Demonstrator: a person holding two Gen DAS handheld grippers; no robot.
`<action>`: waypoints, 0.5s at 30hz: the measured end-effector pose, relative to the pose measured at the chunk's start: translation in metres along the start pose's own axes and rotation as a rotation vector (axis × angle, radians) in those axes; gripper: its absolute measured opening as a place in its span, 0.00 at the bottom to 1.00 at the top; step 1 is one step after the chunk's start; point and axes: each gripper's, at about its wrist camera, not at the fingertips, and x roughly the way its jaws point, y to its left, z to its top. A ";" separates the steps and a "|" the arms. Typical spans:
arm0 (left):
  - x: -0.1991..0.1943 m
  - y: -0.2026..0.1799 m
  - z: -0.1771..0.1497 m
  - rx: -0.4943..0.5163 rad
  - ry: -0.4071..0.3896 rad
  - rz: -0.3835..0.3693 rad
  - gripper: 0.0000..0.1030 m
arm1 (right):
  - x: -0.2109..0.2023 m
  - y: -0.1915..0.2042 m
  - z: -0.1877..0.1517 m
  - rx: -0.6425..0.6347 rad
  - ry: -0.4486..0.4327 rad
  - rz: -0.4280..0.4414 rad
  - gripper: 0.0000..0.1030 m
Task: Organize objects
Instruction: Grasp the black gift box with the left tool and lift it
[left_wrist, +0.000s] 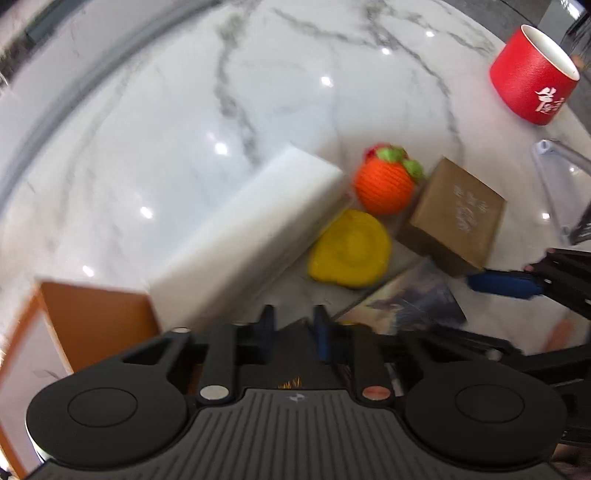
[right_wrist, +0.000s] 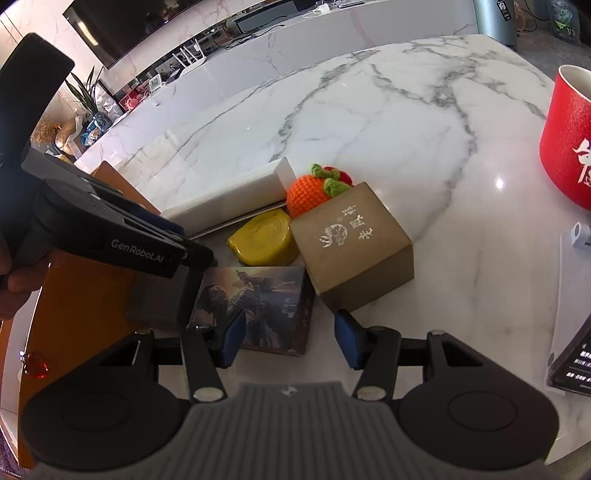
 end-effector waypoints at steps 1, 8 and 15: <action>0.006 -0.002 -0.003 -0.006 0.028 -0.026 0.18 | 0.000 0.001 0.000 -0.002 0.003 -0.003 0.54; 0.018 -0.014 -0.032 -0.024 0.056 -0.115 0.14 | -0.001 0.008 -0.002 -0.047 0.029 -0.033 0.55; -0.002 -0.027 -0.044 0.102 0.018 -0.066 0.55 | -0.006 0.009 -0.004 -0.044 0.029 -0.056 0.59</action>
